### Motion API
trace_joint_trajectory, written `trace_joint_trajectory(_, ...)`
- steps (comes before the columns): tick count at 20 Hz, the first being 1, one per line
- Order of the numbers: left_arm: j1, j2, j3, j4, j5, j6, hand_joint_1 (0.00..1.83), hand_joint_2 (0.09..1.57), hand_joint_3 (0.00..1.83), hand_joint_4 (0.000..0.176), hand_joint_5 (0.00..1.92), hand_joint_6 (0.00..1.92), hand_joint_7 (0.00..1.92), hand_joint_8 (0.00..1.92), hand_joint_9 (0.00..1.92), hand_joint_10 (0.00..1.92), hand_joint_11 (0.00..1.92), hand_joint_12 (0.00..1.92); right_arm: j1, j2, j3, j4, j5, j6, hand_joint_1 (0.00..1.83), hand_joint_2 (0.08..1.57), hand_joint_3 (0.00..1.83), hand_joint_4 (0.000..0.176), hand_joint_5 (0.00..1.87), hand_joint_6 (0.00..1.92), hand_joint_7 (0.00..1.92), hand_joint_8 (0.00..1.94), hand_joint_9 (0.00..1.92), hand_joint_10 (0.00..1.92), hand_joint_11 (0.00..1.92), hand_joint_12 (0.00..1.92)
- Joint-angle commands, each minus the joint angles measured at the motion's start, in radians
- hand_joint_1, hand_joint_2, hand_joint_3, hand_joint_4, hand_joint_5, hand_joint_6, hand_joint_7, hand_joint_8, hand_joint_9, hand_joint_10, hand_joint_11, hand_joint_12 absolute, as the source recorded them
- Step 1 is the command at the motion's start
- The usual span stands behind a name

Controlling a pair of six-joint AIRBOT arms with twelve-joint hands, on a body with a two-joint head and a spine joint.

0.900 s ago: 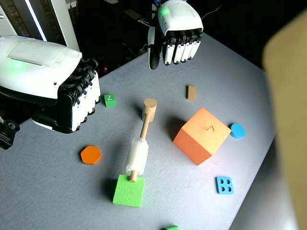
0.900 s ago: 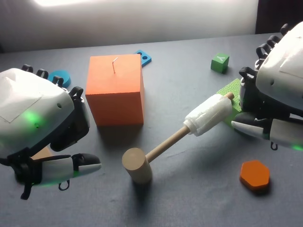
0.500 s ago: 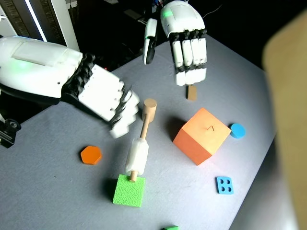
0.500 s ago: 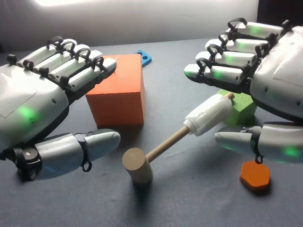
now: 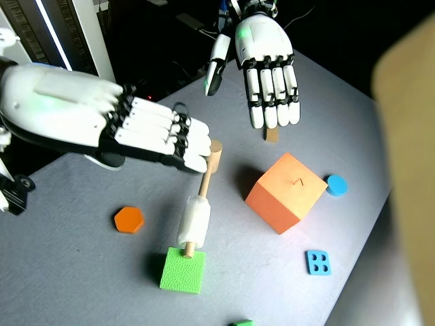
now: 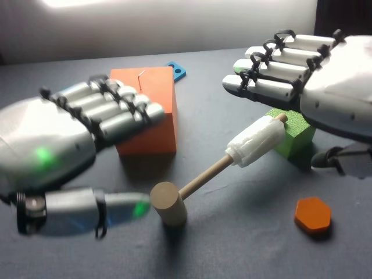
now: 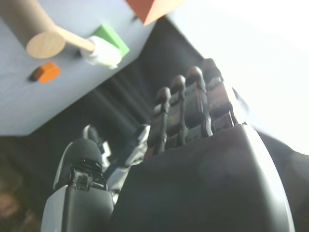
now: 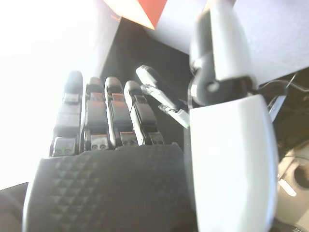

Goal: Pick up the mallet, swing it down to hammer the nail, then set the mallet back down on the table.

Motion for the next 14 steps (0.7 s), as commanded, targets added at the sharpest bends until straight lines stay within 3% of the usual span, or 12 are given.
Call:
trace_joint_trajectory(1,0.0,-0.005,0.009,0.02,-0.104,-0.03,0.0,1.25,0.0,0.0,0.1,0.0,0.11,0.0,0.07,0.0,0.0,0.19,0.019,-0.002,0.005,-0.011,-0.005,0.015,1.19,0.92,0.0,0.0,0.06,0.0,0.01,0.0,0.01,0.0,0.0,0.46)
trace_joint_trajectory(3,0.044,-0.03,0.036,0.064,-0.157,-0.087,0.0,1.25,0.0,0.0,0.1,0.0,0.11,0.0,0.08,0.0,0.0,0.18,0.059,-0.021,0.041,-0.011,-0.133,0.091,1.21,0.91,0.0,0.0,0.09,0.01,0.03,0.01,0.02,0.0,0.0,0.48)
trace_joint_trajectory(8,0.066,-0.067,0.066,0.061,-0.171,-0.061,0.0,1.24,0.0,0.0,0.09,0.0,0.12,0.0,0.1,0.01,0.0,0.24,0.106,-0.079,0.133,-0.011,-0.31,0.208,1.27,0.93,0.0,0.0,0.1,0.0,0.05,0.0,0.03,0.0,0.0,0.46)
trace_joint_trajectory(11,0.067,-0.091,0.103,0.022,-0.163,-0.023,0.0,1.24,0.0,0.0,0.1,0.01,0.11,0.01,0.08,0.0,0.0,0.18,0.122,-0.11,0.203,-0.011,-0.368,0.272,1.27,0.91,0.0,0.0,0.13,0.01,0.06,0.0,0.04,0.0,0.0,0.52)
trace_joint_trajectory(12,0.067,-0.105,0.145,0.0,-0.15,0.0,0.0,1.24,0.0,0.0,0.1,0.01,0.11,0.01,0.08,0.0,0.0,0.18,0.139,-0.142,0.246,-0.048,-0.399,0.398,1.27,0.92,0.0,0.0,0.13,0.0,0.06,0.0,0.04,0.0,0.0,0.52)
trace_joint_trajectory(13,0.067,-0.106,0.149,-0.003,-0.149,0.003,0.0,1.24,0.0,0.0,0.1,0.01,0.11,0.01,0.08,0.0,0.0,0.18,0.142,-0.146,0.248,-0.086,-0.399,0.437,1.27,0.92,0.0,0.0,0.13,0.0,0.06,0.0,0.04,0.0,0.0,0.52)
trace_joint_trajectory(14,0.067,-0.11,0.165,-0.014,-0.149,0.009,0.0,1.23,0.0,0.0,0.1,0.0,0.11,0.0,0.08,0.0,0.0,0.2,0.154,-0.164,0.255,-0.287,-0.402,0.624,1.26,0.91,0.0,0.0,0.13,0.0,0.07,0.0,0.06,0.01,0.0,0.54)
